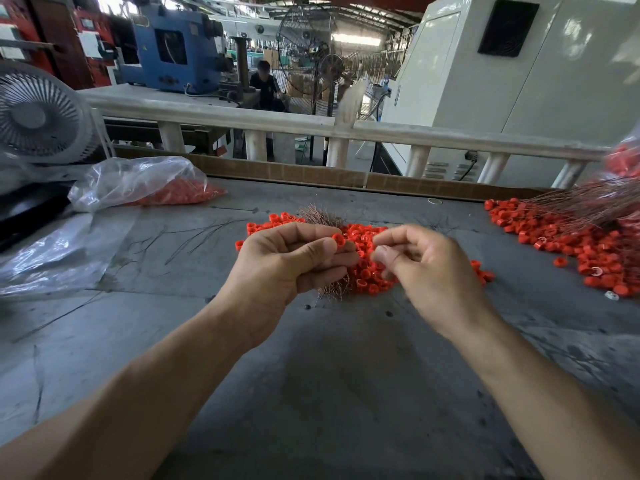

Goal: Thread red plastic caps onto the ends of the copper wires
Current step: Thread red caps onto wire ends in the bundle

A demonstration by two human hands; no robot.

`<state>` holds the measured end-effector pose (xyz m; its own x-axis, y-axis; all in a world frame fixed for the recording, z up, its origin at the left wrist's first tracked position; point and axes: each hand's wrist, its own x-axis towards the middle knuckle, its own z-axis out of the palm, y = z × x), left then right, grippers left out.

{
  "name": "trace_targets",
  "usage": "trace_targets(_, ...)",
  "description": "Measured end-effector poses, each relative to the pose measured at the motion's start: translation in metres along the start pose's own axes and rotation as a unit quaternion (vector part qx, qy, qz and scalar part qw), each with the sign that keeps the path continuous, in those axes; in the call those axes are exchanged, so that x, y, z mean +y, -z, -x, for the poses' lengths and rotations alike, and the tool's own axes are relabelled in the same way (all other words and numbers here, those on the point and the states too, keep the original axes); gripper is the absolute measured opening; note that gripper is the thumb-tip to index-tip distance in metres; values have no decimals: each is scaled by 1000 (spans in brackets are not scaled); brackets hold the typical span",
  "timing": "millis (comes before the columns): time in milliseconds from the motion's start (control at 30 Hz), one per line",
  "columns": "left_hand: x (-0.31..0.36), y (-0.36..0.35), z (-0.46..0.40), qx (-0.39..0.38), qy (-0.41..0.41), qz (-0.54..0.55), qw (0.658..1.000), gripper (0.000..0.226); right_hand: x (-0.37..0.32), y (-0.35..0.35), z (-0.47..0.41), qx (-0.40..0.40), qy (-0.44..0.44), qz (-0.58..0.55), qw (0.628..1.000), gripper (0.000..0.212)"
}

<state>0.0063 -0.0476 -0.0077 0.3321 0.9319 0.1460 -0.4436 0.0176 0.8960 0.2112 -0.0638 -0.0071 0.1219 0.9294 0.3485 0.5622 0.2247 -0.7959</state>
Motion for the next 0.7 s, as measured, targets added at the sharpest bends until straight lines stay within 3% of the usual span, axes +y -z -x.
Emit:
trace_targets(67, 0, 0, 0, 4, 0, 2, 1000, 25, 8, 6, -2, 11, 1, 85, 996, 8)
trace_targets(167, 1, 1, 0, 6, 3, 0, 1000, 28, 13, 7, -2, -39, -12, 176, 984, 10)
trace_targets(433, 0, 1, 0, 9, 12, -9, 1000, 27, 8, -1, -1, -62, -7, 265, 962, 9)
trace_targets(567, -1, 1, 0, 9, 15, -12, 1000, 25, 8, -1, -1, -72, 2, 272, 960, 10)
trace_targets(700, -2, 0, 0, 11, 17, -17, 1000, 25, 13, 0, -1, -75, -9, 195, 978, 16)
